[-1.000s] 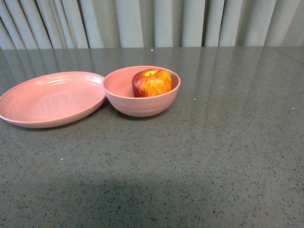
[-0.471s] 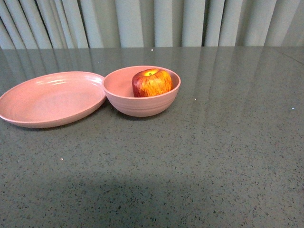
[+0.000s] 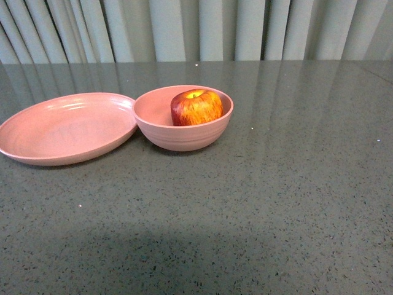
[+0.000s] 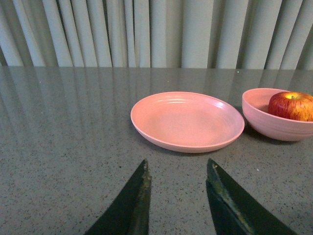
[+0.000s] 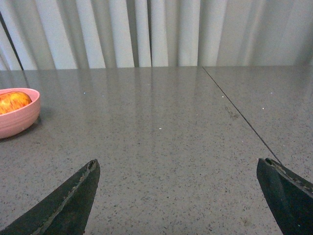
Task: Move apple from plate to bowl
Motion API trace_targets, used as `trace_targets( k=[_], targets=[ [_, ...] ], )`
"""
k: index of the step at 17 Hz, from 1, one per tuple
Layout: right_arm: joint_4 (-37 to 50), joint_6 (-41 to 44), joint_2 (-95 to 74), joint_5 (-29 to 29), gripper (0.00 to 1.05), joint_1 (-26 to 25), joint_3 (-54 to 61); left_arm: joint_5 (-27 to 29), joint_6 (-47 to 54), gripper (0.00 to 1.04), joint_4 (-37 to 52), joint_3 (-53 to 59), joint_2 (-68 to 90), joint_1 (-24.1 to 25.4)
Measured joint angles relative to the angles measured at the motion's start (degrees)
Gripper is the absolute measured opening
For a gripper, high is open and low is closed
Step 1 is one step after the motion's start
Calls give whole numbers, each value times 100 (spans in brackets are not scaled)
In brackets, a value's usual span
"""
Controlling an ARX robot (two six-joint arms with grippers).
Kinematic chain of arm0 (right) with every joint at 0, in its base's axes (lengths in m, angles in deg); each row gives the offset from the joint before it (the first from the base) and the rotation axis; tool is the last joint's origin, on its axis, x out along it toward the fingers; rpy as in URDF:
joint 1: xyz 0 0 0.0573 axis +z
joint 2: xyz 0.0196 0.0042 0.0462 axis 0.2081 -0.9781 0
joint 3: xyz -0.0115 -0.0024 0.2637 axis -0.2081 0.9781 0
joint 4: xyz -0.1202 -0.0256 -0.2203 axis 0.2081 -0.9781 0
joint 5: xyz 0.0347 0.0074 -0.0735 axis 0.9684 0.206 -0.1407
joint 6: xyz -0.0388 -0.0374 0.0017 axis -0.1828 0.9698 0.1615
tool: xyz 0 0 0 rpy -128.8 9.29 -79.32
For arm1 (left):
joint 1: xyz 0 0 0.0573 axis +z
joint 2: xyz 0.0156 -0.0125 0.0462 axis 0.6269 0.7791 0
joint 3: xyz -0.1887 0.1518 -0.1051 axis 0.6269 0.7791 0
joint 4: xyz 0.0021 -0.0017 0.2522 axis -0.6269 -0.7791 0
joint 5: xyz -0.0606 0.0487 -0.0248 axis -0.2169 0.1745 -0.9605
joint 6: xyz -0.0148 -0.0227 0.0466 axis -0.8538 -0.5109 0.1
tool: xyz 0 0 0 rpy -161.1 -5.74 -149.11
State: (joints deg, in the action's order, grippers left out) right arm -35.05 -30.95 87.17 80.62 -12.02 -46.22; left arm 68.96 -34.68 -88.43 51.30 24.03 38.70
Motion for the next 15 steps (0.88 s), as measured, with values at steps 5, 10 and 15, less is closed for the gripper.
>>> trace_targets(
  k=[5,10,15],
  targets=[
    [0,0,0,2,98,0,0,0,0,86,0,0,0,0],
    [0,0,0,0,98,0,0,0,4,98,0,0,0,0],
    [0,0,0,0,98,0,0,0,4,98,0,0,0,0]
  ],
)
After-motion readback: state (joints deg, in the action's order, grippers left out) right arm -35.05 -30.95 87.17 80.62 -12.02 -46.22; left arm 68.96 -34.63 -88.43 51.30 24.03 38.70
